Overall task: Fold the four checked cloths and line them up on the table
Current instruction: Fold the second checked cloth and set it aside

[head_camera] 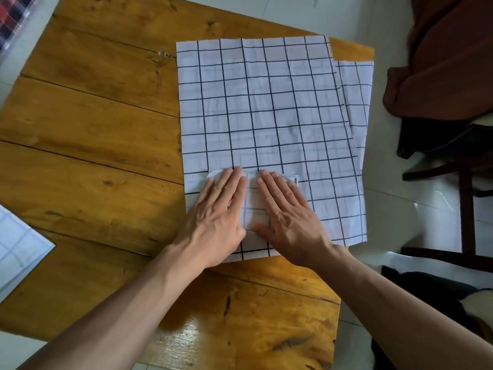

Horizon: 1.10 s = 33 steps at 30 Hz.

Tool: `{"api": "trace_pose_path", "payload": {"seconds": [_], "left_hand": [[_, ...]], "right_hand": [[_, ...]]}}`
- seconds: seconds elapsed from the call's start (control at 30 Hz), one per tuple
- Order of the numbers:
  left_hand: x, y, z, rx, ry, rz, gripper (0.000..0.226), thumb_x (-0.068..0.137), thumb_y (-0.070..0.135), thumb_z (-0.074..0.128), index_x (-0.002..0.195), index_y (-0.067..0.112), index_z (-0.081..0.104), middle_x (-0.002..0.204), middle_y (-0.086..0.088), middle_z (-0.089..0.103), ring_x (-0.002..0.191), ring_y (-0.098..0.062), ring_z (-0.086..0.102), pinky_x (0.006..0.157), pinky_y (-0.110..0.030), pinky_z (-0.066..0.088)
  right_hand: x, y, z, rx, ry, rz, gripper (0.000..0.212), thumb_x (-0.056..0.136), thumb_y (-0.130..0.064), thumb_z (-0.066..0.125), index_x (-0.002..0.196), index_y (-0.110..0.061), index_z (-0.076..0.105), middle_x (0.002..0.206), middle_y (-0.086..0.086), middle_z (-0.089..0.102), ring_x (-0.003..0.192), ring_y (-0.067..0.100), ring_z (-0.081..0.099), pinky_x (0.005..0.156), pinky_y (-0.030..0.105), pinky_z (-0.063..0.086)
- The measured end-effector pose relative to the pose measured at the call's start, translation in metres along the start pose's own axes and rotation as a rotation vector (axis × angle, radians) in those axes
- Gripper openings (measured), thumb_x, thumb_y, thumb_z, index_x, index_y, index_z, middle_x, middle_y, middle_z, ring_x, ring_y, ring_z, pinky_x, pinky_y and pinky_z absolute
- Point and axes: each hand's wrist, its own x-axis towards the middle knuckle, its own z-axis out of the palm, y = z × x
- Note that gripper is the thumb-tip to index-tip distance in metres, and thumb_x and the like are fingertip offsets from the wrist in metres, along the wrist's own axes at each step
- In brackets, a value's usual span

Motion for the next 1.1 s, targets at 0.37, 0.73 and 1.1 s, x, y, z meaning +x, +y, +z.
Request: {"api": "trace_pose_path", "payload": {"seconds": [0.37, 0.73, 1.1], "left_hand": [[-0.010, -0.026, 0.003, -0.033, 0.032, -0.060, 0.085, 0.093, 0.049, 0.033, 0.157, 0.002, 0.003, 0.165, -0.016, -0.006, 0.153, -0.025, -0.008, 0.124, -0.042, -0.001], [-0.015, -0.020, -0.009, -0.142, 0.159, 0.177, 0.052, 0.073, 0.010, 0.083, 0.123, 0.012, 0.067, 0.140, -0.007, 0.056, 0.123, -0.026, 0.051, 0.099, -0.044, 0.051], [-0.017, -0.029, -0.021, -0.179, 0.013, 0.164, 0.058, 0.071, 0.017, 0.084, 0.126, 0.013, 0.064, 0.140, -0.002, 0.053, 0.124, -0.019, 0.048, 0.102, -0.033, 0.048]], "right_hand": [[-0.013, 0.013, -0.009, 0.002, -0.043, 0.117, 0.088, 0.096, -0.072, 0.018, 0.154, -0.017, -0.017, 0.160, -0.002, -0.028, 0.146, 0.012, -0.028, 0.122, 0.044, -0.008], [-0.025, 0.017, -0.007, 0.082, 0.038, -0.045, 0.064, 0.100, -0.046, 0.032, 0.157, -0.020, 0.015, 0.165, 0.002, 0.004, 0.152, 0.015, -0.004, 0.123, 0.042, 0.001], [-0.032, 0.039, -0.018, 0.137, -0.086, -0.043, 0.068, 0.103, -0.036, 0.042, 0.157, -0.028, 0.003, 0.163, -0.013, -0.014, 0.149, 0.006, -0.016, 0.124, 0.041, -0.002]]}}
